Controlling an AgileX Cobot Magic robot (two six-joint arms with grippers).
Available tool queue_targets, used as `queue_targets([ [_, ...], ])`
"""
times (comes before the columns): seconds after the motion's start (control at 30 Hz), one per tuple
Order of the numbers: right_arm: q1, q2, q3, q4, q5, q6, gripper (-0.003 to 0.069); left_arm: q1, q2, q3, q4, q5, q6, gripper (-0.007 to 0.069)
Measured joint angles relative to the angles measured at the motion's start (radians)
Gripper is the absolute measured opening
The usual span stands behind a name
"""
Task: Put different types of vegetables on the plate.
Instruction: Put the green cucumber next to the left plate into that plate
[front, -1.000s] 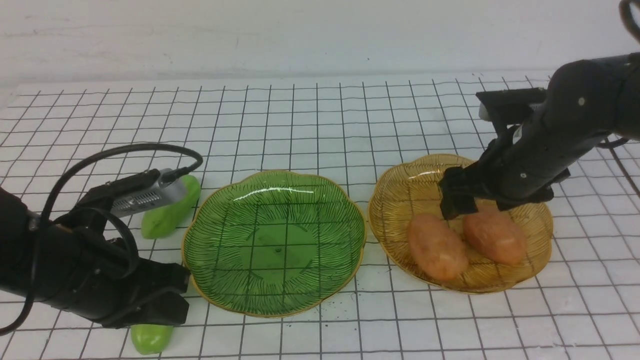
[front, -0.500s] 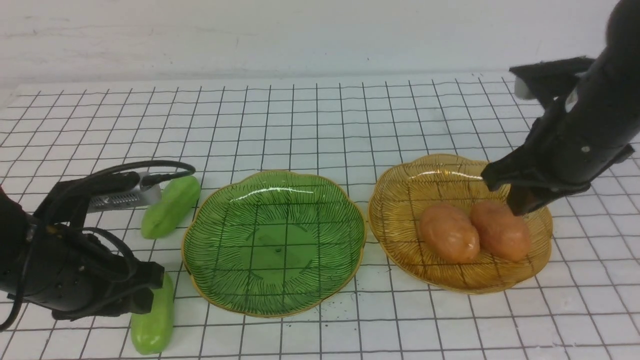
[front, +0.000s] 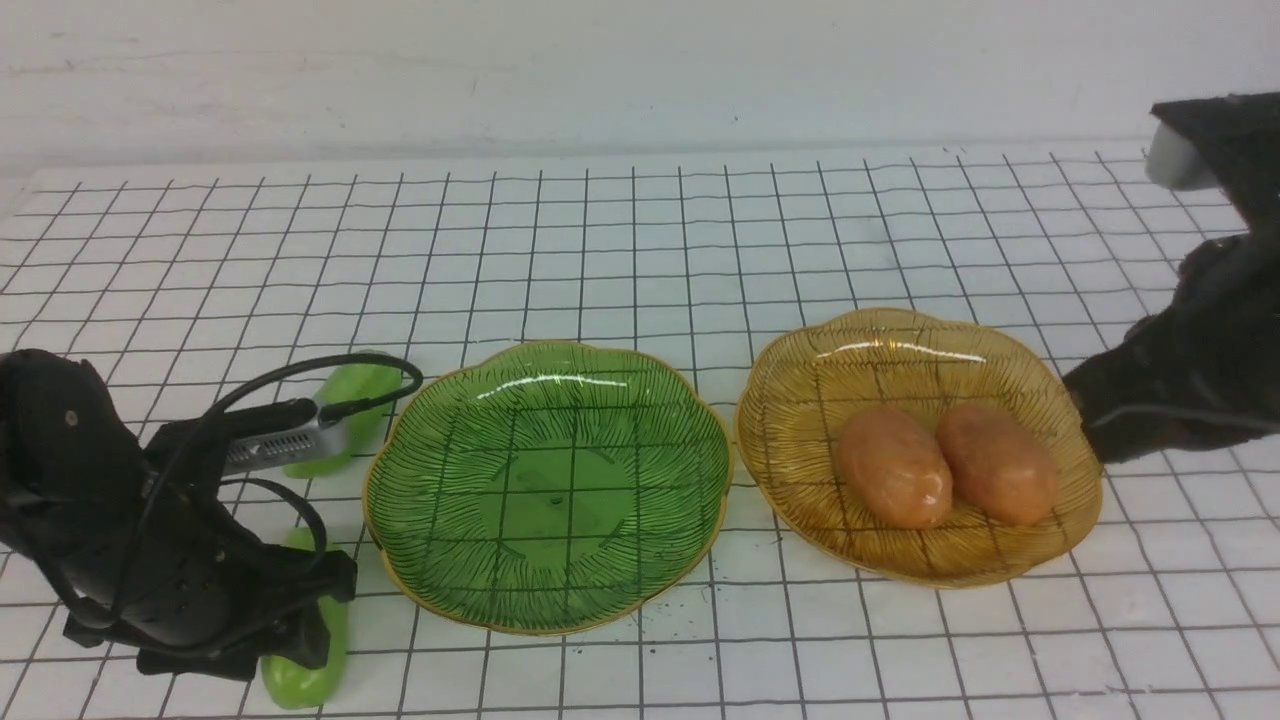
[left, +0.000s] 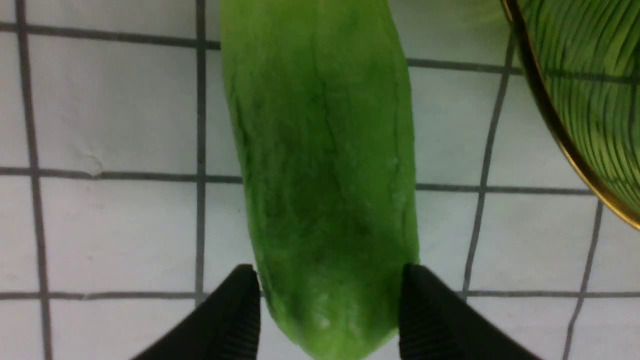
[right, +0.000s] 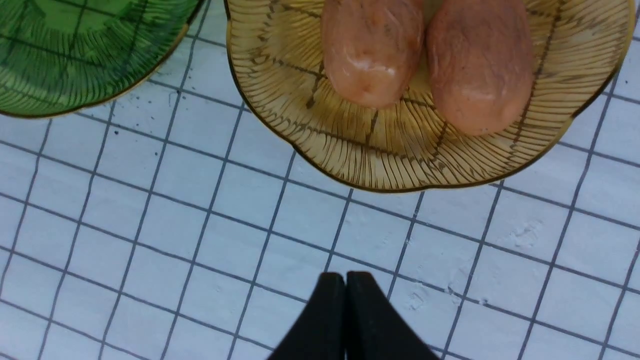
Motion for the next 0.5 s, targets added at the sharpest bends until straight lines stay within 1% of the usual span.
queue_targets([
  [0.2,0.000,0.000,0.028,0.011,0.000,-0.023,-0.0014,0.000,0.034,-0.009,-0.020,-0.005,0.001,0.0340],
  [0.3,0.000,0.000,0.046,0.014,-0.001,-0.031,-0.0014,0.000,0.037,-0.010,-0.019,-0.001,0.002,0.0323],
  [0.43,0.000,0.000,0.061,0.014,-0.001,-0.035,-0.0014,0.000,0.038,-0.020,-0.002,0.019,0.003,0.0312],
  [0.5,0.000,0.000,0.066,0.014,-0.001,-0.036,-0.0014,0.000,0.025,-0.031,0.043,0.050,0.003,0.0309],
])
